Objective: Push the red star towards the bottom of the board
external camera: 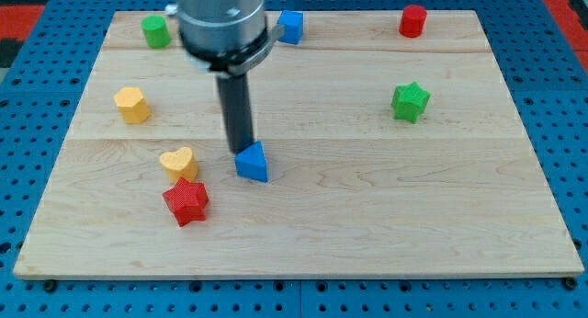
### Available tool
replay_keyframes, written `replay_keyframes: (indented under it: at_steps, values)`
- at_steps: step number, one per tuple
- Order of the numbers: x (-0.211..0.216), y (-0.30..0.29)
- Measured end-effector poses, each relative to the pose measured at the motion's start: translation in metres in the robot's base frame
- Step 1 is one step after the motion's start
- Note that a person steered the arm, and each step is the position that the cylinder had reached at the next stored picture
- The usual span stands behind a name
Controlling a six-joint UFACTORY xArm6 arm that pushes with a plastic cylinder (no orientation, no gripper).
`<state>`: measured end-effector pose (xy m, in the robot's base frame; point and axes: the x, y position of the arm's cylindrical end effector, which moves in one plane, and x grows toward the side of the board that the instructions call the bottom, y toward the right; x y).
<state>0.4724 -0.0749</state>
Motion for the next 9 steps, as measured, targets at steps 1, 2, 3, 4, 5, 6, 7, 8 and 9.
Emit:
replay_keyframes:
  at_steps: [1,2,3,4,5,6,7,8,9]
  values:
    - [0.001,0.0]
    - [-0.007,0.0]
    - [-0.007,-0.002]
    - [-0.007,-0.003]
    - [-0.017,-0.066]
    - [-0.046,-0.093]
    - [-0.027,-0.157]
    - [0.009,-0.165]
    - [0.044,-0.133]
